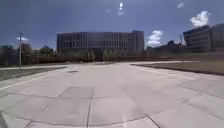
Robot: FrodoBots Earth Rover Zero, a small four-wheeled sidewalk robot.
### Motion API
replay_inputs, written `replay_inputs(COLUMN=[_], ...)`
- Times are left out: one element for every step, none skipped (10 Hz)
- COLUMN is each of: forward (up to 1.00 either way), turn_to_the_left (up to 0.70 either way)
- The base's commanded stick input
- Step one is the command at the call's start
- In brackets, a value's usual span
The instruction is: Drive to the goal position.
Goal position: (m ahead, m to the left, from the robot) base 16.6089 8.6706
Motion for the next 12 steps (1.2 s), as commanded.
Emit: replay_inputs(forward=[0.50, 0.50, 0.50, 0.50, 0.50, 0.50, 0.50, 0.50, 0.50, 0.50, 0.50, 0.50], turn_to_the_left=[0.00, 0.00, 0.00, 0.00, 0.00, 0.00, 0.00, 0.00, 0.00, 0.00, 0.00, 0.00])
